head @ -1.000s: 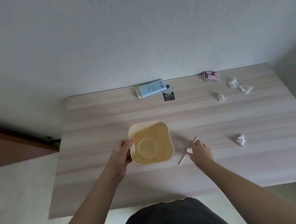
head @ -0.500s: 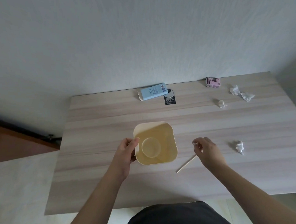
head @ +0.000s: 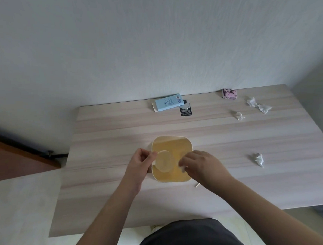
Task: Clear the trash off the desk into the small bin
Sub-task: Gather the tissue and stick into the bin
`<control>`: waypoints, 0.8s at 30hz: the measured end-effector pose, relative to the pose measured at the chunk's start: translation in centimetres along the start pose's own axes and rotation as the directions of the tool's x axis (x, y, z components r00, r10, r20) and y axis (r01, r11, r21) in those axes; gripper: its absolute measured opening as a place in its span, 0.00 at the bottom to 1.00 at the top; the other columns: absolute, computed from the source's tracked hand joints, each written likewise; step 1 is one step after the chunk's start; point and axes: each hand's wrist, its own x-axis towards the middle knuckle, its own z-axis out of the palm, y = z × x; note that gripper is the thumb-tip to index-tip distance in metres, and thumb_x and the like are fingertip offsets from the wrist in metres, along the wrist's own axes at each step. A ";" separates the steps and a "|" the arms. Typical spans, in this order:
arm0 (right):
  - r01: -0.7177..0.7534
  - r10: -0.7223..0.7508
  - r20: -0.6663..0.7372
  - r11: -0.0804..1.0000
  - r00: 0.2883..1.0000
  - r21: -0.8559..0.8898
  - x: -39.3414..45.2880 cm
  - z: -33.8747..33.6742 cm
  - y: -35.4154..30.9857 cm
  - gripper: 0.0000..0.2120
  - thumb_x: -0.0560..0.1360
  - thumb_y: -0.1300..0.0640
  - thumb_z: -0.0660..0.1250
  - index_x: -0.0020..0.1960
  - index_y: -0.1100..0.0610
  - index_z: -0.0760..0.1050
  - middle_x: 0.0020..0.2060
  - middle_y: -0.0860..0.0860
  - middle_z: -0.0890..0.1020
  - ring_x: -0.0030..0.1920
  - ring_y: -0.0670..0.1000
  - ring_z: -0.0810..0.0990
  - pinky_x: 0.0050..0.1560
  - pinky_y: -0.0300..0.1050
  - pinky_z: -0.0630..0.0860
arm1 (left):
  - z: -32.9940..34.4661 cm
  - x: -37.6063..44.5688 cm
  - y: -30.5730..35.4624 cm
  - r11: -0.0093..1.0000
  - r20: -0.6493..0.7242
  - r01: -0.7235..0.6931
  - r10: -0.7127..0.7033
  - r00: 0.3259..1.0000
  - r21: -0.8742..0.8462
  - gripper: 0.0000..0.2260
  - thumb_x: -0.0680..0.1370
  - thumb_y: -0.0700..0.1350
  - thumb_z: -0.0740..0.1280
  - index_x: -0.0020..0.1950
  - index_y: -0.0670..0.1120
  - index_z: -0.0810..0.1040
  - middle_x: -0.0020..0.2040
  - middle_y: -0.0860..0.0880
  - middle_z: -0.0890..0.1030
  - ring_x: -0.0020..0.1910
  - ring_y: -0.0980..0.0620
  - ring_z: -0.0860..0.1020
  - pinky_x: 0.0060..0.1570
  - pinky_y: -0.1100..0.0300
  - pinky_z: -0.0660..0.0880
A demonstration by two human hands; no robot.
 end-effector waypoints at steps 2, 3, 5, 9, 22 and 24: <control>0.034 -0.027 0.079 0.995 0.996 -0.091 -0.1 0.9 -0.1 0.10 0.62 0.60 0.75 0.38 0.48 0.78 0.35 0.43 0.81 0.36 0.49 0.79 0.35 0.43 0.76 | -0.4 -0.2 0.0 1.000 0.003 -0.018 0.018 1.000 0.017 0.10 0.77 0.44 0.70 0.45 0.41 0.71 0.32 0.51 0.68 0.26 0.56 0.66 0.27 0.65 0.67; 0.036 -0.025 0.105 0.993 0.994 -0.110 -0.3 1.2 -0.3 0.09 0.63 0.57 0.76 0.39 0.47 0.79 0.35 0.42 0.81 0.37 0.49 0.80 0.36 0.43 0.76 | -0.6 -0.3 0.0 1.000 0.007 -0.024 0.024 1.000 0.021 0.10 0.77 0.45 0.70 0.44 0.41 0.71 0.32 0.51 0.68 0.26 0.56 0.66 0.27 0.65 0.68; 0.031 -0.015 0.130 0.992 0.991 -0.122 -0.6 1.4 -0.7 0.12 0.62 0.56 0.79 0.43 0.46 0.81 0.37 0.42 0.82 0.38 0.49 0.81 0.38 0.44 0.78 | -1.0 -0.3 -0.1 0.999 0.016 -0.028 0.028 0.999 0.018 0.11 0.76 0.45 0.70 0.44 0.42 0.71 0.32 0.51 0.68 0.27 0.55 0.66 0.28 0.64 0.68; -0.102 0.103 0.005 0.994 0.995 -0.049 -1.0 1.2 -1.2 0.14 0.69 0.56 0.73 0.54 0.50 0.78 0.42 0.46 0.83 0.39 0.51 0.81 0.41 0.46 0.76 | -1.6 -0.2 -0.1 1.000 0.018 -0.026 0.026 1.000 0.010 0.10 0.77 0.45 0.70 0.44 0.42 0.70 0.31 0.51 0.68 0.25 0.57 0.68 0.27 0.66 0.68; -0.758 0.760 0.102 0.611 0.642 0.227 -4.2 5.0 1.7 0.03 0.77 0.54 0.62 0.48 0.52 0.74 0.39 0.47 0.78 0.39 0.52 0.78 0.36 0.45 0.70 | -2.9 -0.5 -0.3 0.992 -0.058 -0.125 0.125 0.990 0.001 0.08 0.76 0.40 0.70 0.43 0.42 0.70 0.32 0.51 0.69 0.24 0.61 0.67 0.26 0.68 0.66; -0.811 0.768 0.267 0.573 0.582 0.117 -5.0 6.4 2.4 0.09 0.78 0.52 0.60 0.57 0.51 0.72 0.48 0.50 0.78 0.46 0.53 0.79 0.40 0.45 0.70 | -3.2 -0.7 -0.1 0.991 -0.044 -0.133 0.132 0.990 -0.026 0.08 0.76 0.39 0.69 0.43 0.42 0.70 0.33 0.48 0.69 0.25 0.60 0.67 0.26 0.68 0.65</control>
